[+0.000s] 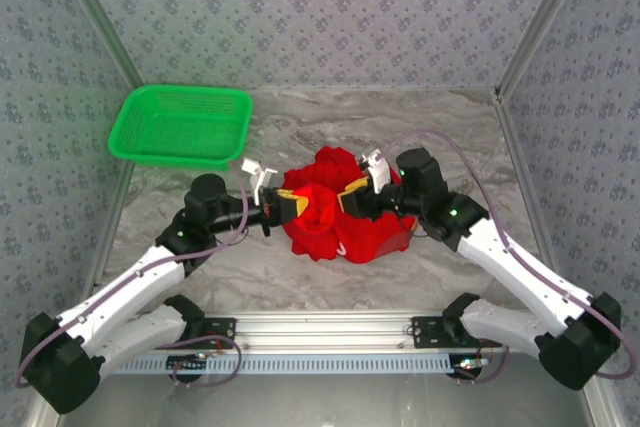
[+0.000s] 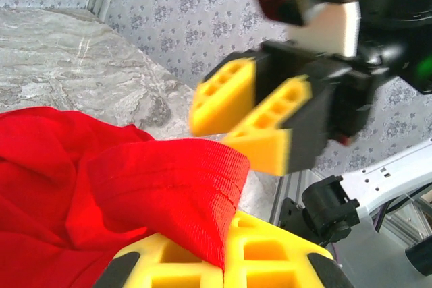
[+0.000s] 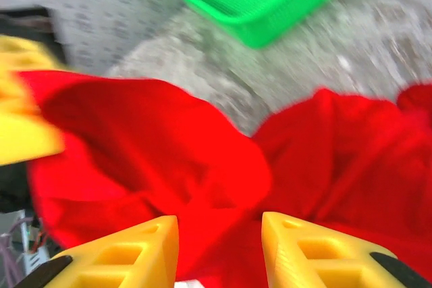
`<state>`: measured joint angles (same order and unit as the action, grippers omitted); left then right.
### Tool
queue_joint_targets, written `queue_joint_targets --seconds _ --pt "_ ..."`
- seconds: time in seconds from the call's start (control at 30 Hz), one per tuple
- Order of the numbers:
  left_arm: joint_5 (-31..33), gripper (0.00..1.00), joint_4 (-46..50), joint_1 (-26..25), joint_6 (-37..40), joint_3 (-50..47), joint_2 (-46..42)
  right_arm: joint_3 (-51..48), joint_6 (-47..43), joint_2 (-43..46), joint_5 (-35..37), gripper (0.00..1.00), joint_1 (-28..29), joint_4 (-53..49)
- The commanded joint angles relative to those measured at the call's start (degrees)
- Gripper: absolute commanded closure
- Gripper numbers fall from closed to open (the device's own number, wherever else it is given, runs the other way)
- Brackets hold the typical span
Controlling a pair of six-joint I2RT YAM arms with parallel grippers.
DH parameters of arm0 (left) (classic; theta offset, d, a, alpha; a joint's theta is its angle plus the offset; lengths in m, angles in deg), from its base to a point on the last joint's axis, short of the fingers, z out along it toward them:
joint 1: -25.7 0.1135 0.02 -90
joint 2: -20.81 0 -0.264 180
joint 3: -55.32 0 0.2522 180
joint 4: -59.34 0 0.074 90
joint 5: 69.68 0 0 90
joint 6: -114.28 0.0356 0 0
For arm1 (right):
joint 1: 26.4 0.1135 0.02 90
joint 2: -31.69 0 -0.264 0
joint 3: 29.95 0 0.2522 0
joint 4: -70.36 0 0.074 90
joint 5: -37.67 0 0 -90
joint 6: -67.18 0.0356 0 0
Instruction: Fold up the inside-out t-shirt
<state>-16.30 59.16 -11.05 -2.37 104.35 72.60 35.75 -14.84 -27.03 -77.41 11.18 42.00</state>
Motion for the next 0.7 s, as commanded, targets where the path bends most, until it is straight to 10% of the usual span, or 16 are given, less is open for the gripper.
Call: queue_joint_targets --seconds 0.0,0.67 --pt "-0.5 1.00 -0.9 0.3 0.1 2.5 -0.1 -2.1 -2.8 -0.7 -9.2 0.64 1.6 8.6" --pt "-0.7 1.00 0.6 0.3 -0.2 3.5 0.2 -6.6 6.4 -13.7 -24.7 0.63 1.7 32.5"
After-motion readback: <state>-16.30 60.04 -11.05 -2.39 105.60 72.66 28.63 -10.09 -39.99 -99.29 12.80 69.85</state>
